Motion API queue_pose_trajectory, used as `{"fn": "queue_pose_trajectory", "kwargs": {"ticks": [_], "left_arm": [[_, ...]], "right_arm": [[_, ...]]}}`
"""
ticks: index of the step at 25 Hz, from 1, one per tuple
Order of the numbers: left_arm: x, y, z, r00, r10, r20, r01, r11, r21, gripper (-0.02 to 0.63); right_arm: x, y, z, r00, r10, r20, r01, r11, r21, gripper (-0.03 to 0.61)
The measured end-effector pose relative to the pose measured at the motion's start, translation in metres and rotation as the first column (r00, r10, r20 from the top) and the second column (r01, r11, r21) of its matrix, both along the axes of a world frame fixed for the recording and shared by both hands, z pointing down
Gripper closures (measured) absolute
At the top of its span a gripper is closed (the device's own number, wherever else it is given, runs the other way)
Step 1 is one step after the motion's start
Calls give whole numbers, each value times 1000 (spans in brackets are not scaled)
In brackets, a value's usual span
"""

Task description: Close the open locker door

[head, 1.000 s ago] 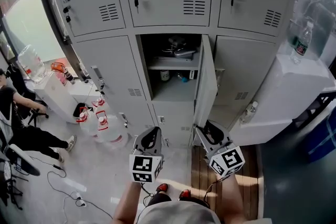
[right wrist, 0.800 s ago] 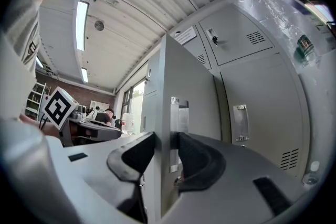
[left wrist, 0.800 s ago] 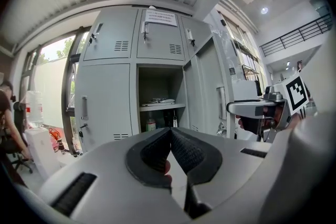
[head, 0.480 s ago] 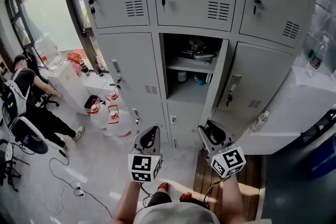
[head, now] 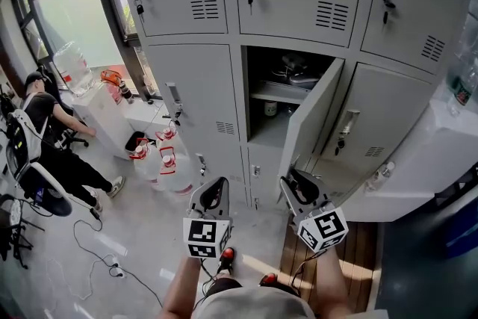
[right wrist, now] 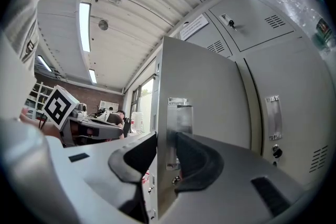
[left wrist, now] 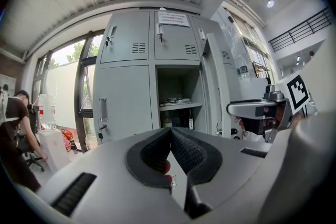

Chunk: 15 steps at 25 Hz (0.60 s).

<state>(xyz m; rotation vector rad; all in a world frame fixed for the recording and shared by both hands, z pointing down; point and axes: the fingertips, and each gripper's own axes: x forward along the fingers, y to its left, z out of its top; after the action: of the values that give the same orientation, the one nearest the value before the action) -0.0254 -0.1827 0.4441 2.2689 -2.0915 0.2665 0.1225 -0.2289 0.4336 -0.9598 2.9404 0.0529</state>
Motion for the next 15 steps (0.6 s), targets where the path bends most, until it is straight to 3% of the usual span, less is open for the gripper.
{"fn": "queue_pose_trajectory", "kwargs": {"ticks": [15], "left_arm": [[-73,-53,-3,998,66,-13,-66,998,-1,592]], "right_arm": [[-72,-43,0,997,80,-21,-81,996,-25,462]]}}
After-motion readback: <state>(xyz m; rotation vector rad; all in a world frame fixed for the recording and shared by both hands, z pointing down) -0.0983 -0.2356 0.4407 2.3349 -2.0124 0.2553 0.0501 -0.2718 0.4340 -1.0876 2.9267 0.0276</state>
